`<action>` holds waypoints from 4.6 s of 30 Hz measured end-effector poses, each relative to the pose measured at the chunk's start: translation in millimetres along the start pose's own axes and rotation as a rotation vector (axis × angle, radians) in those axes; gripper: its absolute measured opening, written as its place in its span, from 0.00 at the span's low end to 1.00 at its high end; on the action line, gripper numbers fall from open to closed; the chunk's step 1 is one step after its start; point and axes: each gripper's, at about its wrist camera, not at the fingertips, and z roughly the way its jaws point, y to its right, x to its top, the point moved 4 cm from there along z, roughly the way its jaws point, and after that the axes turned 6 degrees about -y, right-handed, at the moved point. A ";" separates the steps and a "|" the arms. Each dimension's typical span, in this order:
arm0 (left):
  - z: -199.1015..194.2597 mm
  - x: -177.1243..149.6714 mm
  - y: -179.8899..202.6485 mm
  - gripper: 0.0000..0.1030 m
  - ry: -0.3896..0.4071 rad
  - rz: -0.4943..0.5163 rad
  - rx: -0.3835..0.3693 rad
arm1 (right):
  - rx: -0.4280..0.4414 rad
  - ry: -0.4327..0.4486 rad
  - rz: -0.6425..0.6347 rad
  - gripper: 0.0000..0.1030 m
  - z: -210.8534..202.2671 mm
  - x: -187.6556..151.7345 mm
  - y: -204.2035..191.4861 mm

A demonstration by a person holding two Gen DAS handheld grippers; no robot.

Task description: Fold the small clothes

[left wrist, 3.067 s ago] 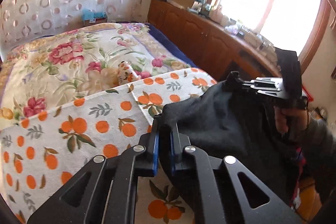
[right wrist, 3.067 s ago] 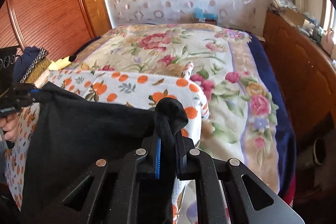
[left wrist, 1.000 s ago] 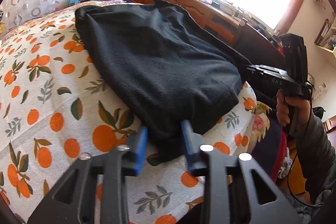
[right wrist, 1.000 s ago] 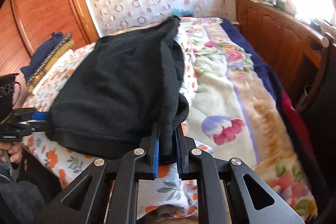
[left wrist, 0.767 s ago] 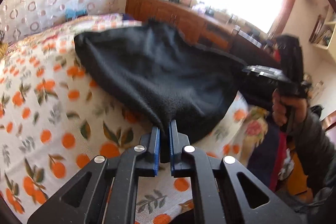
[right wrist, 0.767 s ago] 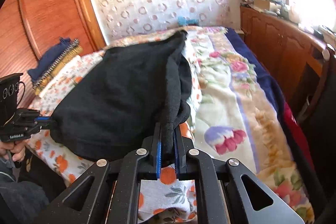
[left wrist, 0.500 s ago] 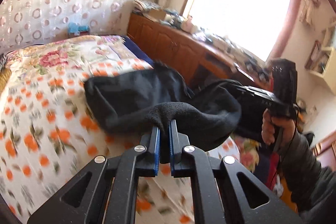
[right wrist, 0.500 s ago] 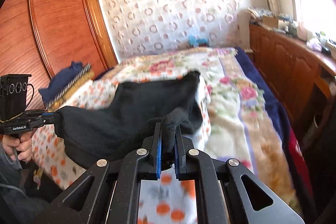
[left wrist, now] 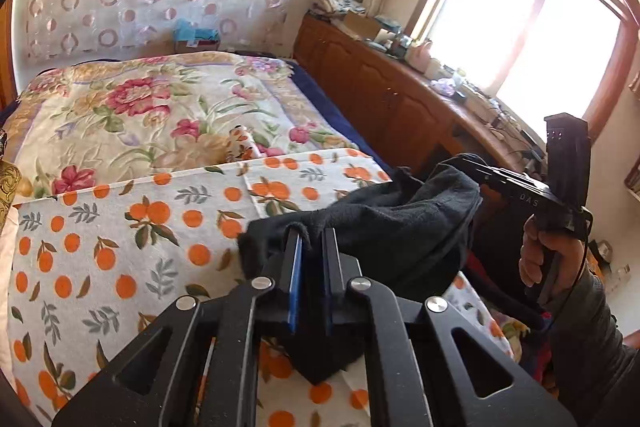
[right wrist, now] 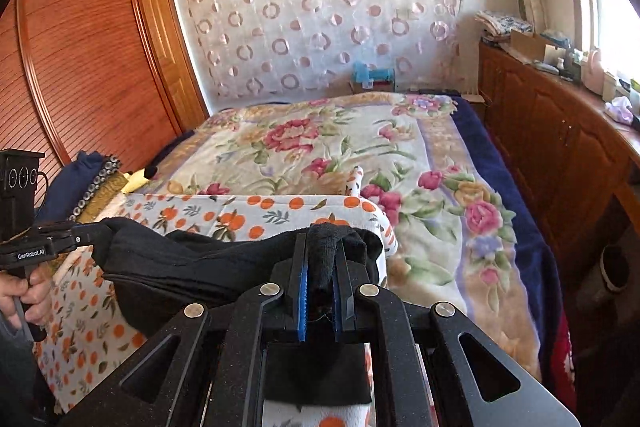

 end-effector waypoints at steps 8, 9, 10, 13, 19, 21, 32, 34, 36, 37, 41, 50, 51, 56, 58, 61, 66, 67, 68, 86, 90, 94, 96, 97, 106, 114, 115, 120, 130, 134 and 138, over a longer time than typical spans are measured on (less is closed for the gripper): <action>7.2 6.4 -16.5 0.66 0.011 0.035 0.015 | -0.019 -0.064 0.009 0.08 38.2 22.5 5.8; 7.9 3.5 -15.7 0.71 0.001 0.043 0.003 | -0.026 -0.061 0.003 0.09 39.8 27.5 4.9; 8.2 0.2 -14.3 0.74 -0.004 0.050 -0.007 | -0.033 -0.057 0.004 0.10 39.9 30.8 3.5; 15.6 -9.9 -10.9 0.76 -0.046 0.072 -0.007 | -0.081 -0.021 0.006 0.22 28.5 32.3 3.7; 39.1 -10.7 -7.8 0.76 -0.085 0.097 0.043 | -0.085 0.056 -0.004 0.37 -4.9 23.8 1.8; 48.8 -4.6 -11.1 0.76 -0.089 0.093 0.061 | -0.029 0.009 -0.034 0.48 -1.7 13.9 -5.8; 72.8 7.8 -46.5 0.76 -0.079 0.024 0.194 | -0.090 -0.115 -0.008 0.49 35.6 7.4 -1.0; 69.2 7.1 -49.5 0.76 -0.076 0.013 0.196 | -0.095 -0.125 -0.004 0.49 40.6 12.0 -6.5; 65.5 6.6 -51.2 0.76 -0.074 -0.007 0.182 | -0.099 -0.136 -0.002 0.49 44.8 14.9 -7.9; 62.3 5.6 -51.3 0.76 -0.071 -0.019 0.171 | -0.100 -0.136 0.000 0.49 43.9 13.9 -9.5; 53.3 4.9 -43.4 0.75 -0.051 -0.041 0.107 | -0.081 -0.119 0.021 0.49 34.4 12.2 -11.4; 52.2 26.8 -68.3 0.68 0.005 -0.034 0.247 | -0.051 -0.105 0.012 0.49 24.8 0.0 -12.5; 49.9 25.8 -69.7 0.68 0.008 -0.035 0.243 | -0.048 -0.108 0.011 0.49 25.9 -0.7 -10.0; 42.1 15.1 -65.3 0.68 0.002 -0.038 0.216 | -0.062 -0.138 0.012 0.49 35.8 1.1 -1.1; 41.1 9.0 -61.8 0.68 -0.008 -0.047 0.193 | -0.061 -0.156 0.018 0.49 39.4 1.5 -3.4; 43.0 -0.2 -52.5 0.68 -0.029 -0.060 0.145 | -0.066 -0.174 0.012 0.49 43.9 1.3 -4.7; 59.7 -9.1 -31.7 0.68 -0.075 -0.008 0.124 | -0.057 -0.211 0.038 0.56 52.6 2.3 -1.6; 64.5 -9.8 -30.1 0.68 -0.085 -0.001 0.127 | -0.060 -0.210 0.041 0.59 52.9 2.8 -0.6; 69.3 -10.4 -29.8 0.68 -0.095 0.001 0.133 | -0.058 -0.211 0.047 0.61 53.5 3.4 0.5; 68.9 -9.6 -16.8 0.22 -0.108 -0.038 -0.030 | 0.039 -0.224 0.053 0.40 61.1 -4.4 -10.3; 55.5 -4.9 -8.1 0.20 -0.068 -0.001 -0.043 | 0.016 -0.214 -0.009 0.22 59.0 -2.6 -21.5; 39.0 -3.9 -2.5 0.19 -0.038 0.016 -0.062 | -0.004 -0.176 -0.031 0.18 51.0 -1.5 -22.7; 31.5 -3.7 0.6 0.18 -0.024 0.028 -0.068 | -0.005 -0.145 -0.033 0.17 44.4 -1.5 -22.5; 26.9 -3.0 2.0 0.18 -0.015 0.033 -0.071 | -0.003 -0.131 -0.032 0.17 41.1 -1.6 -23.7; -35.2 -5.7 0.1 0.18 0.088 0.057 -0.053 | 0.034 -0.044 -0.076 0.17 21.3 -3.3 -53.7; -97.4 -15.4 -29.1 0.18 0.171 0.033 0.019 | 0.097 0.021 -0.155 0.17 21.8 12.2 -95.9; -107.3 -16.4 -34.9 0.18 0.184 0.027 0.030 | 0.107 0.027 -0.167 0.17 23.2 15.8 -102.6; -162.9 -24.4 -67.4 0.18 0.254 -0.017 0.096 | 0.172 0.056 -0.255 0.17 36.3 41.6 -149.0; -282.2 -56.8 -150.6 0.18 0.413 -0.166 0.248 | 0.332 0.118 -0.458 0.17 85.0 121.3 -271.1; -303.0 -76.3 -186.3 0.18 0.454 -0.241 0.291 | 0.380 0.111 -0.536 0.17 120.4 150.2 -311.4; -302.2 -99.1 -233.0 0.18 0.461 -0.345 0.298 | 0.407 0.064 -0.608 0.17 168.2 165.1 -348.2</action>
